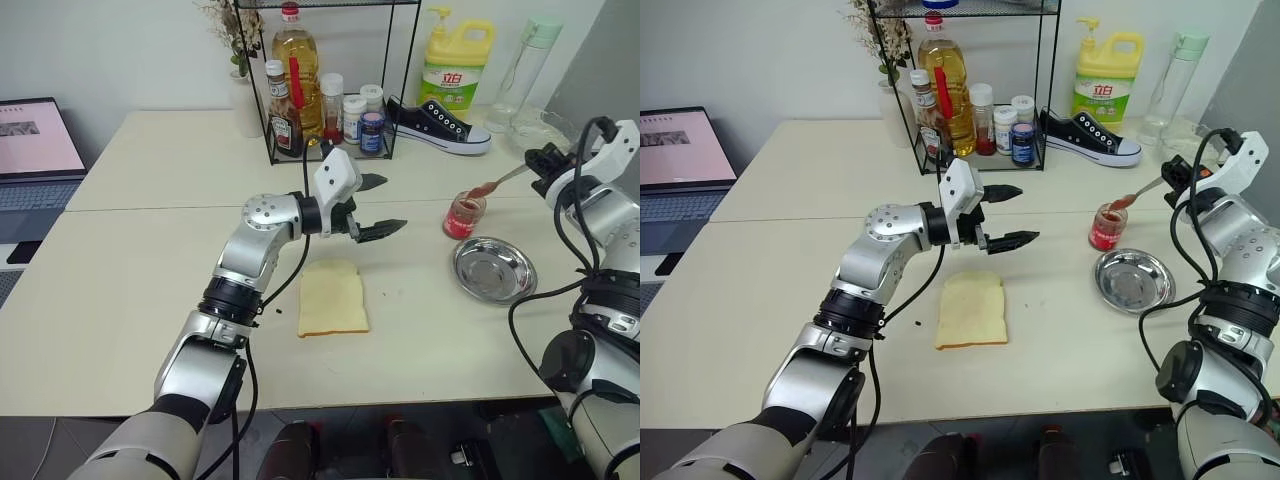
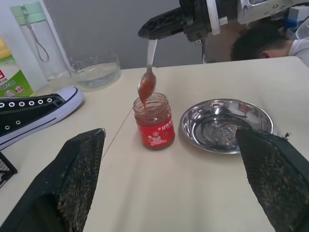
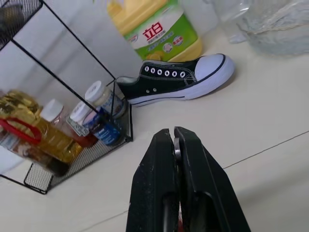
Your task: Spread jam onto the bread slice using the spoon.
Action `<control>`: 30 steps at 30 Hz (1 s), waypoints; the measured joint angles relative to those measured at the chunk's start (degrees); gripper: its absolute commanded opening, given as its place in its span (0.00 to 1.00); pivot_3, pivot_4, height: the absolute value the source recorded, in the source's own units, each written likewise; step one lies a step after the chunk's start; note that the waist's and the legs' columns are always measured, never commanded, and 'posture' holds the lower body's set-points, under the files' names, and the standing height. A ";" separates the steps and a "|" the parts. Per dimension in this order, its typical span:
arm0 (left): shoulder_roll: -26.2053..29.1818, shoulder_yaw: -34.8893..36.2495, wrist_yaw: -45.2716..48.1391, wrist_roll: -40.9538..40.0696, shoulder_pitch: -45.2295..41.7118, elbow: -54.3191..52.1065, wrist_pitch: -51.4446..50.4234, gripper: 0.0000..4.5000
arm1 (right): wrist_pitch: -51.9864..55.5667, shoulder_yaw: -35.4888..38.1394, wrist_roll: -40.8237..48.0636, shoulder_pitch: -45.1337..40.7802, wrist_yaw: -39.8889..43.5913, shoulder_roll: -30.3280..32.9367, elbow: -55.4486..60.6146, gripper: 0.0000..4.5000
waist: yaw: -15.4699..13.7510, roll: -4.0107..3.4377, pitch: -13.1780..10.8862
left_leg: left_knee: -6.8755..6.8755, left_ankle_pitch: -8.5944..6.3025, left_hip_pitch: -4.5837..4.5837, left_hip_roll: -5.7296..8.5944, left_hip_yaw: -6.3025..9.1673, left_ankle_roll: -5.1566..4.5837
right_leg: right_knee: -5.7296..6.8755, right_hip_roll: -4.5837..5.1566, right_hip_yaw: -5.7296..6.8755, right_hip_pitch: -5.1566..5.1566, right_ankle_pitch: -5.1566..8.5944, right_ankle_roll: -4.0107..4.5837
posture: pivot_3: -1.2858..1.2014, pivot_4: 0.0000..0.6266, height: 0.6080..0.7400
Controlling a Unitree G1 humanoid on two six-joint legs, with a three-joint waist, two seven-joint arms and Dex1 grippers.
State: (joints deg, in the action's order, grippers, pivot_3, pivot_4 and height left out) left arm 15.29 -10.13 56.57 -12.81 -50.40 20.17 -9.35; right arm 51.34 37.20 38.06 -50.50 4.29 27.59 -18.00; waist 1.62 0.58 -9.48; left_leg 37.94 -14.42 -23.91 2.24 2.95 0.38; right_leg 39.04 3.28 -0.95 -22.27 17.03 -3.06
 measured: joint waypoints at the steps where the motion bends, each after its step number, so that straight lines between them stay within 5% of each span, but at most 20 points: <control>1: 0.30 0.02 0.32 0.00 -0.03 0.05 0.07 1.00 | 0.59 1.12 1.18 0.16 -1.10 -0.28 0.76 0.01 | 0.00 0.00 0.00 | 0.00 0.00 0.00 0.00 0.00 0.00 | 0.00 0.00 0.00 0.00 0.00 0.00 | 0.52 0.24 1.00; 14: 6.33 3.63 2.79 -2.21 3.40 -5.32 -1.96 1.00 | 5.57 10.00 18.55 -0.84 -17.57 -10.42 12.99 0.01 | 0.50 -0.07 0.04 | -0.06 0.00 0.02 -0.07 -0.03 0.00 | 0.03 -0.05 -0.08 -0.06 0.00 0.01 | 0.52 0.24 1.00; 23: 20.86 12.13 2.41 -8.77 19.71 -24.93 -15.67 1.00 | 5.43 4.14 34.97 -2.83 -31.37 -21.57 20.72 0.01 | 1.25 -0.16 0.04 | -0.07 0.00 0.01 -0.10 0.10 0.01 | 0.02 -0.04 -0.06 -0.05 0.00 0.02 | 0.52 0.24 1.00; 30: 25.37 17.89 -1.17 -14.18 30.41 -37.91 -23.95 1.00 | 5.30 -4.96 43.40 0.78 -35.85 -24.45 24.25 0.01 | 0.64 -0.16 0.03 | -0.05 0.00 0.01 -0.06 0.12 0.00 | 0.00 0.00 -0.07 -0.02 0.00 0.02 | 0.52 0.24 1.00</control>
State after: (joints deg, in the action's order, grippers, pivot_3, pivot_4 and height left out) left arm 40.66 7.76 55.40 -26.99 -20.00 -17.75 -33.30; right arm 56.64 32.24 81.46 -49.72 -31.57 3.14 6.25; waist 2.26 0.42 -9.45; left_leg 37.89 -14.42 -23.90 2.17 3.07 0.38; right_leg 39.04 3.27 -1.02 -22.29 17.04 -3.05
